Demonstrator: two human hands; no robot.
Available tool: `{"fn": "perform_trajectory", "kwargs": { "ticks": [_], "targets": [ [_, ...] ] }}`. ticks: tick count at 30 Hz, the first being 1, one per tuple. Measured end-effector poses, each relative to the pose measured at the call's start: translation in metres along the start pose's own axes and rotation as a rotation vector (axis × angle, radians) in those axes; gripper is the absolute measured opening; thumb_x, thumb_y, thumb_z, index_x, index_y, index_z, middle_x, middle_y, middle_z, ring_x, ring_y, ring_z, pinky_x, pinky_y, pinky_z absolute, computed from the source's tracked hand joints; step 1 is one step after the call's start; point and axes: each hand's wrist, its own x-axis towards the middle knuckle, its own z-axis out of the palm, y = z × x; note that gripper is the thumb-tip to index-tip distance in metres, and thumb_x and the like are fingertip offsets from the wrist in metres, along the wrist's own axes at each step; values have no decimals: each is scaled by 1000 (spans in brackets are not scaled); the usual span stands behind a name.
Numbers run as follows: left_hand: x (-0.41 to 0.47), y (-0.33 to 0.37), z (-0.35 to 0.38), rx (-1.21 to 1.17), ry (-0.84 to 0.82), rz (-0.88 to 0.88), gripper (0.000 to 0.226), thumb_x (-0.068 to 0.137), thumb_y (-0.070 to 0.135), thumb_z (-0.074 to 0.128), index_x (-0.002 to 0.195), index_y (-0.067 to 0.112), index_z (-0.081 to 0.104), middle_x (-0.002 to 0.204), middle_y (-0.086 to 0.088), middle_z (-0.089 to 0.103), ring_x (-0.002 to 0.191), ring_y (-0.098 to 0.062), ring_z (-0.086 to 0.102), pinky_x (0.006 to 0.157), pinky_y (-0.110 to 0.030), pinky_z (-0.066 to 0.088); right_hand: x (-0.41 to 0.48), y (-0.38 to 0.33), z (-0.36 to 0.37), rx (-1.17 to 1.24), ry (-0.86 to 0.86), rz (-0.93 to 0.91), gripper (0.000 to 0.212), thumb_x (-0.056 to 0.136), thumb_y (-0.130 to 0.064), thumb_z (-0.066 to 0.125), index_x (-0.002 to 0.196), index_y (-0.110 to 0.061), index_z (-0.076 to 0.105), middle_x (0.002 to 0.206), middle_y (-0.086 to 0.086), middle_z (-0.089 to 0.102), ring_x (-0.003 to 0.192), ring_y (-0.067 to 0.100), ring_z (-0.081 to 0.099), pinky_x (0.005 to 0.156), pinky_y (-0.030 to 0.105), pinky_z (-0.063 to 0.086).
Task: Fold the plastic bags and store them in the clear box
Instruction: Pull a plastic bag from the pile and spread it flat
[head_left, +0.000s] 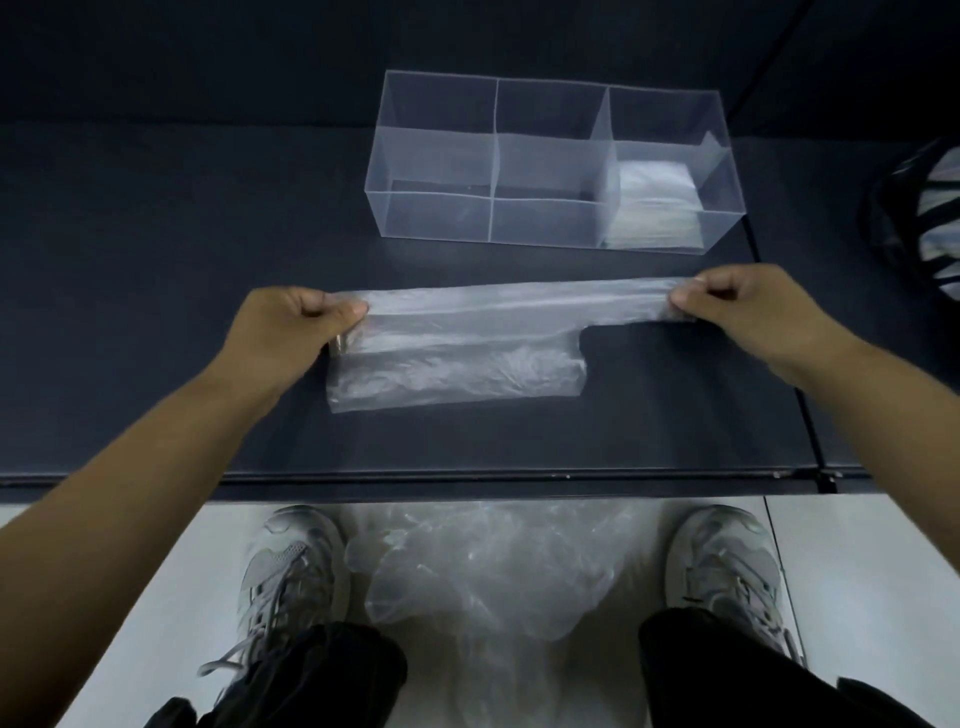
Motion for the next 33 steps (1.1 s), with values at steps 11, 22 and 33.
{"fn": "perform_trajectory", "kwargs": {
  "ticks": [11, 22, 33],
  "targets": [
    [-9, 10, 21, 604, 343, 449, 28, 86, 26, 68, 104, 5, 65, 109, -18, 58, 101, -36, 53, 88, -39, 39, 21, 1, 18, -122, 167, 132, 21, 79, -33, 76, 68, -20, 63, 68, -8, 59, 63, 5, 52, 63, 23, 39],
    [-33, -14, 62, 949, -99, 512, 82, 88, 64, 6, 153, 14, -1, 161, -3, -4, 148, -17, -8, 118, -32, -10, 20, -14, 17, -224, 123, 170, 23, 85, -29, 70, 73, -9, 68, 90, 1, 66, 81, 16, 58, 74, 25, 40],
    [-36, -12, 62, 994, -118, 480, 107, 71, 81, -16, 152, 12, -5, 161, -4, -7, 148, -21, -11, 120, -41, -4, -38, -112, 146, -369, -211, -568, 54, 100, -24, 42, 150, -11, 25, 157, 8, 24, 145, 20, 18, 117, 27, 5]
  ]
}}
